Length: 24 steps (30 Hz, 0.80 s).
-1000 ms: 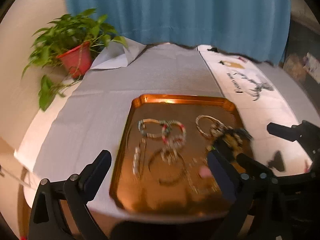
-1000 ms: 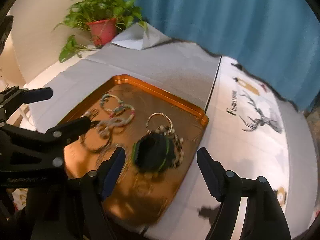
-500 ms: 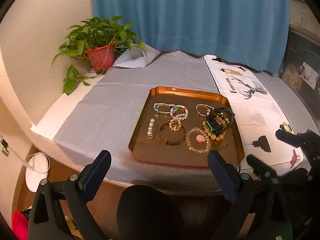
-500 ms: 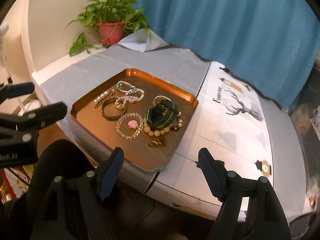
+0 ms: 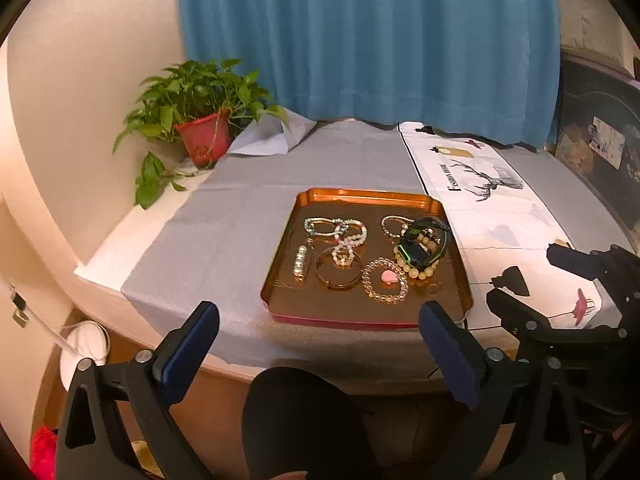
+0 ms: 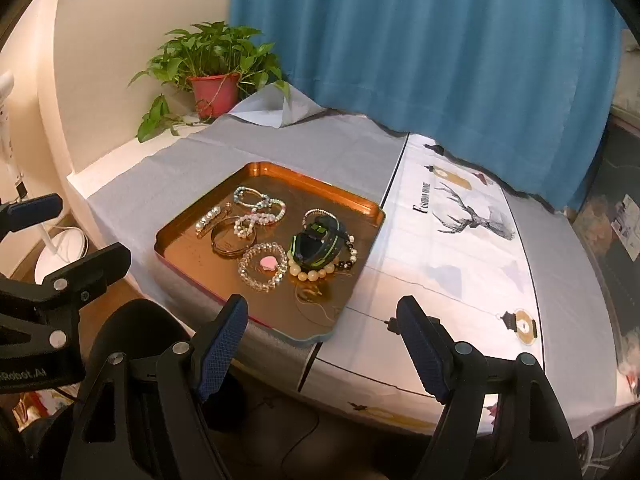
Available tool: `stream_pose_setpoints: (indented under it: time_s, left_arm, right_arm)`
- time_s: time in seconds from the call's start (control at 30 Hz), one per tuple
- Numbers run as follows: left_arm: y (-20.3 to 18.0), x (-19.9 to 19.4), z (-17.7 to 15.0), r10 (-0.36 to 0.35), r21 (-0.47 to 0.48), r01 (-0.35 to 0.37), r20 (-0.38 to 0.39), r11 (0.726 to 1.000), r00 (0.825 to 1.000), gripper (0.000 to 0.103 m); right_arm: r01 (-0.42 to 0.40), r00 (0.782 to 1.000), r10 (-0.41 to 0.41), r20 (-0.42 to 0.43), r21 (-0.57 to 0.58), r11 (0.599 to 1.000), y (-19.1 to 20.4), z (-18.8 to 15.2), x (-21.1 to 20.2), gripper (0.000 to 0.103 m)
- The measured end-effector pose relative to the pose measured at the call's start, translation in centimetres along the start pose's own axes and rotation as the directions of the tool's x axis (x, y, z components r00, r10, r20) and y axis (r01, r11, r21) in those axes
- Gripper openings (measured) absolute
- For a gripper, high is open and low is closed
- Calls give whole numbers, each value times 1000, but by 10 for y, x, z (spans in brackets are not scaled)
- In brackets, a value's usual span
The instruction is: Organize jewelry
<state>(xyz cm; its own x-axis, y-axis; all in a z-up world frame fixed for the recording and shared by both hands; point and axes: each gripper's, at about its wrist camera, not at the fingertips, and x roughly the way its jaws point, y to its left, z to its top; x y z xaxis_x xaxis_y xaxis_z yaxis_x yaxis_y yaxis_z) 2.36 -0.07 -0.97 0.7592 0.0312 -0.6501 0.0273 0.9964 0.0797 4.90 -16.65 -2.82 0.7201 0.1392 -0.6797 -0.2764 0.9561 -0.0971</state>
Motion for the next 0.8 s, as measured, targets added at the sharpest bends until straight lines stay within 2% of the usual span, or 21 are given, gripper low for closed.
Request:
stream_pose_setpoints:
  time_s: [0.8]
  left_arm:
    - [2,0,-1,10,-11,-10,0,1000,1000,103]
  right_arm:
    - [-10,1000,10,-9,1,1000,-1,-5,-1,77]
